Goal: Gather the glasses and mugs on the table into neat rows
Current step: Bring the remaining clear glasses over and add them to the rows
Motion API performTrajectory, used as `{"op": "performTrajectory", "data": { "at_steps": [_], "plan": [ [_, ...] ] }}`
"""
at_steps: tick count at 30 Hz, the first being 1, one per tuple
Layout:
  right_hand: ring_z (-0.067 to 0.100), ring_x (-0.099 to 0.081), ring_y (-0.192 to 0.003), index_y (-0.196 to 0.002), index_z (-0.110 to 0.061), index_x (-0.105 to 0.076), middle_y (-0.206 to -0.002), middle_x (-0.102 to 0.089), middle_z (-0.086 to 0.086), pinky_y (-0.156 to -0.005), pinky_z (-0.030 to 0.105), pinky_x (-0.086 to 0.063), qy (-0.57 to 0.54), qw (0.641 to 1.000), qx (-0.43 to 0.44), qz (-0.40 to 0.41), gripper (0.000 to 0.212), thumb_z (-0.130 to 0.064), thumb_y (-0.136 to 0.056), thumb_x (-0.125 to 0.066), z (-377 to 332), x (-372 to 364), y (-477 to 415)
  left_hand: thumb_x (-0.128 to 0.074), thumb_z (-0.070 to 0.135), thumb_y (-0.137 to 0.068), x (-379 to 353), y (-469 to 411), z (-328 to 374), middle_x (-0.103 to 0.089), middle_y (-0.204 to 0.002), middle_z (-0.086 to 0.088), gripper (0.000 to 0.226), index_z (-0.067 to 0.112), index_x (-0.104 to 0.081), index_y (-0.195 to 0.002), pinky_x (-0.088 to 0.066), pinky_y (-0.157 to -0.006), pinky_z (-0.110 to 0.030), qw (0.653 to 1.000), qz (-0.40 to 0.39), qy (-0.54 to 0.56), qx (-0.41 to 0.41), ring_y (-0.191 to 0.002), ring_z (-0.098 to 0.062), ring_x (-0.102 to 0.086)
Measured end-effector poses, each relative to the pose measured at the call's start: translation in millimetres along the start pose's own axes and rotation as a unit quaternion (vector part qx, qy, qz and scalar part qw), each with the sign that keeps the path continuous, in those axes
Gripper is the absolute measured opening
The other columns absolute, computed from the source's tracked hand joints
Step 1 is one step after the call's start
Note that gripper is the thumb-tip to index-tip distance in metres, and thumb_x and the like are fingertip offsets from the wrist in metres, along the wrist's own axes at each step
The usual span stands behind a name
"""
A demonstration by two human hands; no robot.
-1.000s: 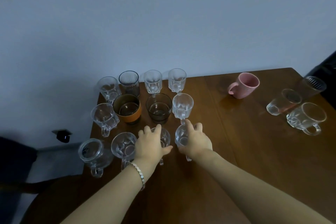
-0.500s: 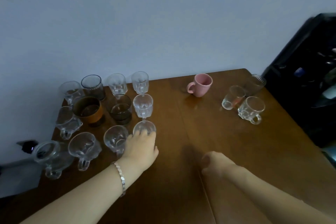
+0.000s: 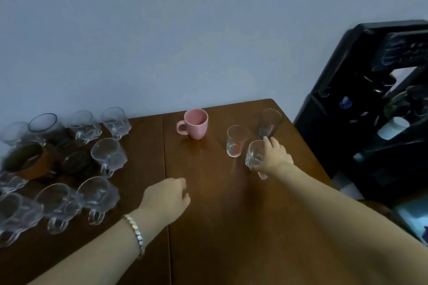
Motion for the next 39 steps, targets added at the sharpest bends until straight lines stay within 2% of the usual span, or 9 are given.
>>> {"op": "performTrajectory", "data": {
  "at_steps": [3, 7, 12, 16, 19, 22, 26, 33, 39],
  "plan": [
    [0.032, -0.027, -0.14, -0.151, -0.022, -0.001, -0.159, -0.008, 0.005, -0.11, 0.045, -0.035, -0.043, 0.998, 0.029, -0.042, 0.104, -0.042, -0.077, -0.072, 3.2, -19.5, -20.4, -0.047, 0.033, -0.094, -1.6, -15.4, 21.8, -0.062, -0.114, 0.002, 0.03, 0.021, -0.056, -0.12, -0.051, -0.083, -0.028, 0.999, 0.006, 0.029, 0.025, -0.099, -0.015, -0.061],
    [0.034, -0.045, -0.124, -0.148, -0.02, -0.013, -0.149, -0.022, 0.009, -0.101, 0.043, -0.046, -0.108, 0.992, 0.069, -0.015, 0.09, -0.034, -0.08, -0.07, 16.3, -28.1, -22.2, -0.048, 0.033, -0.093, -3.6, -31.1, 42.9, -0.063, -0.113, 0.002, 0.028, 0.022, -0.058, -0.117, -0.05, -0.079, -0.029, 0.998, 0.008, 0.034, 0.058, -0.099, -0.016, -0.06],
    [0.027, -0.054, -0.116, -0.143, -0.024, -0.023, -0.137, -0.034, 0.002, -0.092, 0.037, -0.053, -0.132, 0.985, 0.096, -0.053, 0.095, -0.036, -0.068, -0.08, 46.7, -25.2, -15.5, -0.05, 0.033, -0.091, 7.4, -75.0, 86.4, -0.06, -0.122, 0.0, 0.039, 0.022, -0.051, -0.128, -0.052, -0.088, -0.038, 0.998, 0.04, 0.026, 0.048, -0.109, -0.021, -0.059],
    [0.02, -0.055, -0.114, -0.14, -0.028, -0.029, -0.136, -0.038, -0.005, -0.09, 0.032, -0.055, -0.152, 0.982, 0.104, -0.033, 0.094, -0.038, -0.064, -0.083, 75.8, -13.3, -7.7, -0.064, 0.032, -0.085, 14.3, -126.1, 124.0, -0.028, -0.153, -0.005, 0.079, 0.02, -0.018, -0.148, -0.047, -0.097, -0.04, 0.995, 0.071, 0.07, 0.028, -0.132, -0.026, -0.043],
    [0.018, -0.054, -0.114, -0.138, -0.03, -0.031, -0.134, -0.038, -0.007, -0.089, 0.03, -0.054, -0.155, 0.982, 0.109, -0.012, 0.092, -0.04, -0.062, -0.083, 93.9, -5.1, -2.2, -0.07, 0.034, -0.081, 1.6, -155.7, 130.1, -0.004, -0.161, -0.002, 0.096, 0.024, -0.003, -0.151, -0.043, -0.103, -0.041, 0.992, 0.046, 0.093, 0.069, -0.139, -0.028, -0.034],
    [0.018, -0.055, -0.113, -0.137, -0.03, -0.032, -0.132, -0.039, -0.008, -0.088, 0.031, -0.054, -0.157, 0.981, 0.111, -0.011, 0.092, -0.041, -0.061, -0.083, 105.1, -0.8, 1.7, -0.068, 0.038, -0.08, -8.3, -169.1, 125.7, -0.017, -0.158, -0.002, 0.089, 0.022, -0.015, -0.149, -0.039, -0.104, -0.046, 0.992, 0.043, 0.062, 0.098, -0.134, -0.029, -0.041],
    [0.017, -0.056, -0.113, -0.137, -0.03, -0.032, -0.135, -0.039, -0.009, -0.088, 0.029, -0.054, -0.144, 0.984, 0.106, -0.014, 0.091, -0.041, -0.062, -0.083, 109.9, -1.0, 13.3, -0.074, 0.036, -0.073, -1.1, -160.7, 116.5, -0.045, -0.134, -0.004, 0.075, 0.019, -0.038, -0.137, -0.049, -0.089, -0.041, 0.988, 0.096, 0.074, 0.1, -0.118, -0.028, -0.053],
    [0.014, -0.055, -0.112, -0.136, -0.031, -0.032, -0.135, -0.039, -0.01, -0.082, 0.023, -0.054, -0.138, 0.984, 0.113, -0.008, 0.09, -0.042, -0.062, -0.082, 82.5, -4.6, 59.3, -0.082, 0.035, -0.064, -17.9, -77.5, 87.3, -0.051, -0.12, 0.002, 0.067, 0.021, -0.045, -0.118, -0.053, -0.087, -0.037, 0.98, 0.05, 0.18, 0.07, -0.105, -0.02, -0.059],
    [0.009, -0.055, -0.111, -0.135, -0.034, -0.034, -0.131, -0.04, -0.016, -0.087, 0.023, -0.053, -0.15, 0.974, 0.164, -0.032, 0.092, -0.04, -0.058, -0.085, 4.3, -14.6, 125.9, -0.081, 0.032, -0.067, -29.5, 36.9, 13.2, -0.054, -0.113, 0.011, 0.057, 0.03, -0.042, -0.109, -0.04, -0.079, -0.016, 0.961, 0.036, 0.267, 0.063, -0.108, -0.007, -0.054]
  ]
}}
Point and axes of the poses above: each hand's wrist, its own y-axis away from the middle knuckle, its own x-axis out of the back of the hand, z = x × y, the point moved 9 cm from there along -y, towards the middle knuckle
